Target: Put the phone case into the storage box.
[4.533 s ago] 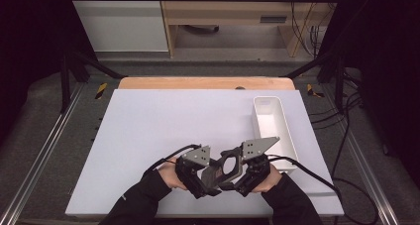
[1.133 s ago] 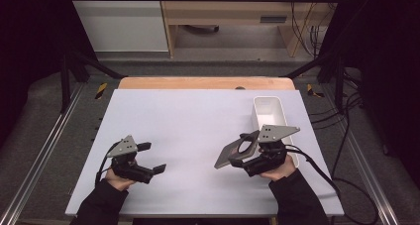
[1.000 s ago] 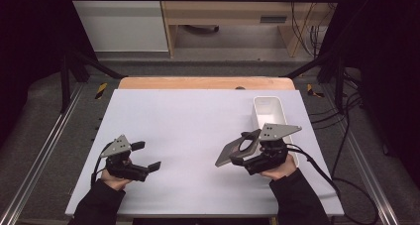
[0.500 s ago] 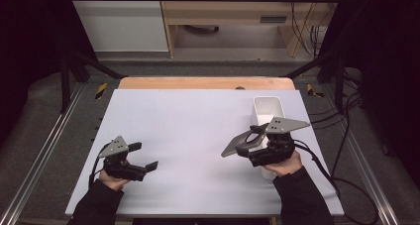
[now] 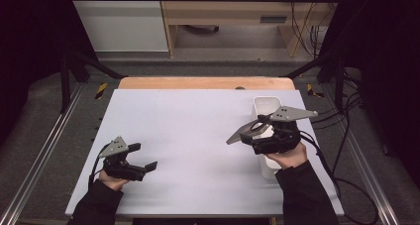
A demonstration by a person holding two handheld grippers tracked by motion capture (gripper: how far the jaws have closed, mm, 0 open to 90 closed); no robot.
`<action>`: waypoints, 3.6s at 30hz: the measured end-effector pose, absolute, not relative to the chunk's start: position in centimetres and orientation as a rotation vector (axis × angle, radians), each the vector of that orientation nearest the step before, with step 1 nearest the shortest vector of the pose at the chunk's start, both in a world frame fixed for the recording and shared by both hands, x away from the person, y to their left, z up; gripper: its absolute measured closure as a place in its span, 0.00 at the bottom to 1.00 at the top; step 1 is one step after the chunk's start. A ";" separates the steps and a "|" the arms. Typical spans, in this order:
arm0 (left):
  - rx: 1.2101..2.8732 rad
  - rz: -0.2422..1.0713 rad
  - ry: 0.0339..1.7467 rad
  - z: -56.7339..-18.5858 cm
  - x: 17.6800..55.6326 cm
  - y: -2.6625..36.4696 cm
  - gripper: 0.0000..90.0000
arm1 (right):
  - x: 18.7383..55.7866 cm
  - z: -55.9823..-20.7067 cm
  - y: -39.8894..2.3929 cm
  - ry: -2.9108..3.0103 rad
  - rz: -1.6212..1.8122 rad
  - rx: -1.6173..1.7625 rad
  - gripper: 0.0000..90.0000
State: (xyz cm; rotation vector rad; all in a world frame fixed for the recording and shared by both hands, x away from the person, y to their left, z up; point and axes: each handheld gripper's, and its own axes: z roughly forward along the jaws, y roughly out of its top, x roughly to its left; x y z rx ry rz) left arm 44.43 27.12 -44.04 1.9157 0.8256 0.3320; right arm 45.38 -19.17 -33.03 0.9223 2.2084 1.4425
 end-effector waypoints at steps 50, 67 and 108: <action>1.925 0.326 0.827 -44.2 44.6 27.2 0.00 | 52.8 -30.8 -23.7 1.967 1.094 1.323 0.13; 1.933 0.321 0.824 -44.3 44.7 27.1 0.00 | 55.8 -32.6 -24.1 1.919 0.996 1.453 0.13; 1.944 0.308 0.817 -44.5 44.8 27.1 0.00 | 61.7 -37.2 -22.6 1.931 0.771 1.698 0.13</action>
